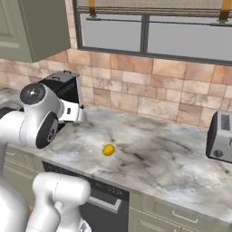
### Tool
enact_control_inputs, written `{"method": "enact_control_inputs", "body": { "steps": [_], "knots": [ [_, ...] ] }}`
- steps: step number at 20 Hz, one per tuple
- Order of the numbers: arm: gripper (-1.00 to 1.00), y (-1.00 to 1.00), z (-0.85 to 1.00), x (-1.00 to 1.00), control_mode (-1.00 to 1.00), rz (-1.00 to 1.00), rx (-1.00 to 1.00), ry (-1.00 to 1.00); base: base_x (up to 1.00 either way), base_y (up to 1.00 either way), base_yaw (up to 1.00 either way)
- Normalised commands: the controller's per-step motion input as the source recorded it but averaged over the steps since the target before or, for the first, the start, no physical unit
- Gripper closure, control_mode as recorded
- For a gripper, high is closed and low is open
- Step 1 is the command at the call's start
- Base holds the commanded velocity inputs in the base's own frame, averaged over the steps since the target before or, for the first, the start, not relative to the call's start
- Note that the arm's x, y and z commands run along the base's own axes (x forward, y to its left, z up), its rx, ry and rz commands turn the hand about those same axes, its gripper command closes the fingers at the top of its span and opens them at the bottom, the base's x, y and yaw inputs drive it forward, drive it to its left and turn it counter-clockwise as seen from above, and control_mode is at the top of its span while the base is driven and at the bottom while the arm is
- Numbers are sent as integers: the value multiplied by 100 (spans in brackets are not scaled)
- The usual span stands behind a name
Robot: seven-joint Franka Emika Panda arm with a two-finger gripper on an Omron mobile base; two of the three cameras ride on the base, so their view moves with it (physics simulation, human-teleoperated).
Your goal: Place the beer on the top shelf of the fridge to keep it out of children's reach, and place the lemon and squash on lower shelves for easy access.
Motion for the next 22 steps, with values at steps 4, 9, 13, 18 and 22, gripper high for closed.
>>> {"method": "enact_control_inputs", "body": {
  "steps": [4, 9, 13, 18, 22],
  "knots": [
    [-100, 0, -46, 50, -100, 0, 0, 2, 0, 0, 0],
    [-100, 0, -55, 44, -100, 0, -1, 4, 0, 0, 0],
    [-100, 4, -34, 37, -100, 6, 0, 3, 0, 0, 0],
    [-100, -11, -17, 10, -100, 2, 0, 6, 0, 0, 0],
    [-100, -27, -25, 0, -100, -3, -4, 18, 0, 0, 0]
  ]
}}
